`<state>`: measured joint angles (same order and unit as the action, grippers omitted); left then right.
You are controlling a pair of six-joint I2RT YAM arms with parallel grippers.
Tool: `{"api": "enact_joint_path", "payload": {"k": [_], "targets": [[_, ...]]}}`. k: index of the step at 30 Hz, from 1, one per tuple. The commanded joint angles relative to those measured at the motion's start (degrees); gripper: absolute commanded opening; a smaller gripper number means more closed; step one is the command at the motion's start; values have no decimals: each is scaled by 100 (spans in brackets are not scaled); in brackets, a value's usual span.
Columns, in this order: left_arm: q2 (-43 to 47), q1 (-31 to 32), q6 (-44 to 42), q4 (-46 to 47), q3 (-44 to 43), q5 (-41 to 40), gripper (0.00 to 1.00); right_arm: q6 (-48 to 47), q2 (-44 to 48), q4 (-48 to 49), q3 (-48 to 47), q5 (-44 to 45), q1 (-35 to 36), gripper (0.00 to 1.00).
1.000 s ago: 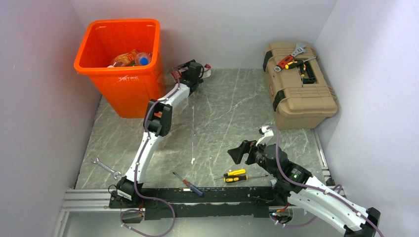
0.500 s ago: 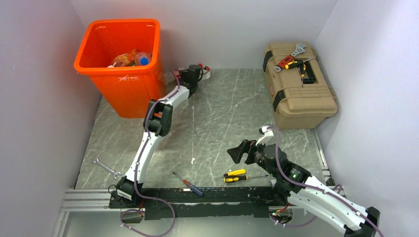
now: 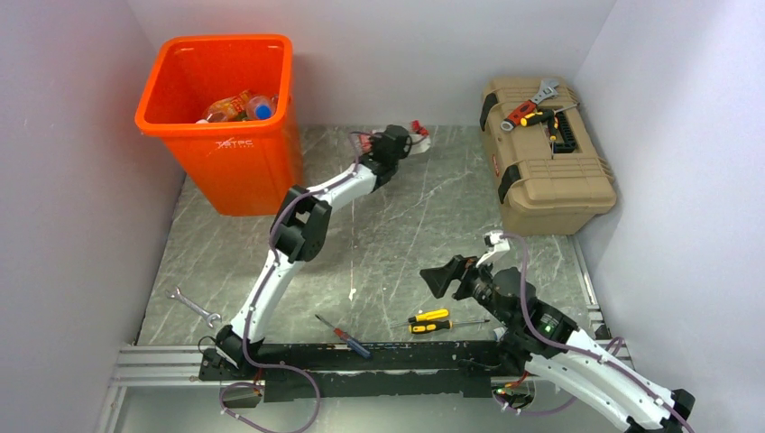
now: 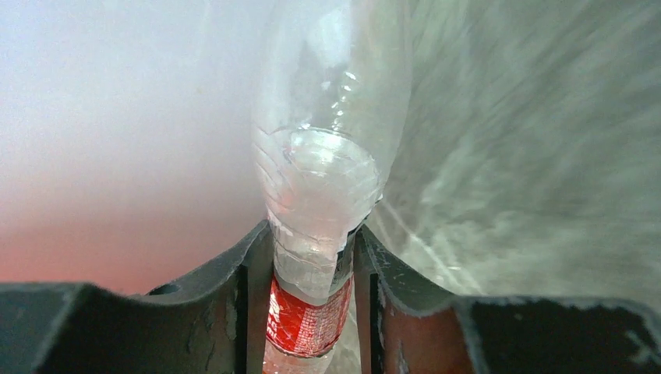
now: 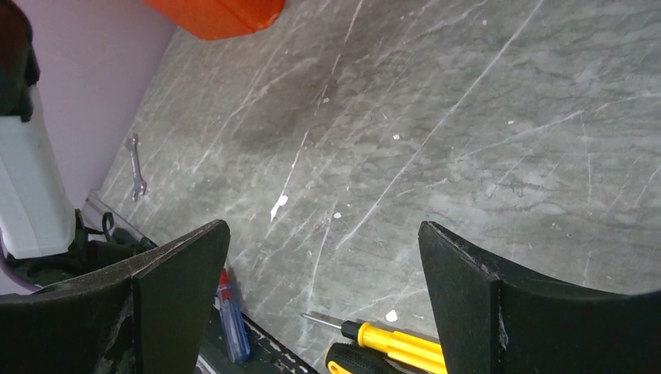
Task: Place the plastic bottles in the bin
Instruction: Pick up the plastic bottle at the center of the board.
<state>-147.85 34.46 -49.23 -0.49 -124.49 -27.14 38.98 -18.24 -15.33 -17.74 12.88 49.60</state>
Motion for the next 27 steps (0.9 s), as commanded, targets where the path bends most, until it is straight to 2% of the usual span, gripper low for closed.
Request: {"api": "enact_joint_path", "payload": {"k": [1, 4, 8, 12, 17, 21, 24, 27], "targets": [[1291, 369, 1257, -210, 183, 270, 0, -190, 269, -213, -421, 165, 14, 96], [1943, 426, 2423, -616, 441, 683, 0, -556, 222, -204, -715, 94, 14, 97], [2915, 544, 3420, -852, 883, 1078, 0, -1014, -30, -260, -1331, -39, 14, 97], [4144, 588, 4588, -1053, 1467, 1978, 0, -1256, -120, -103, -1643, -160, 17, 97], [5839, 588, 6022, -479, 2955, 3634, 0, -1133, -161, 621, -1592, 126, 14, 98], [7073, 588, 6996, 201, 4235, 5076, 0, -1539, -452, 1251, -1740, -689, 14, 98], [7580, 587, 8077, 1272, 5043, 5971, 0, -1762, -690, 1475, -1910, -1230, 14, 98], [7860, 605, 8704, 1682, 5399, 6364, 0, -1795, -616, 2114, -1829, -1862, 14, 99]]}}
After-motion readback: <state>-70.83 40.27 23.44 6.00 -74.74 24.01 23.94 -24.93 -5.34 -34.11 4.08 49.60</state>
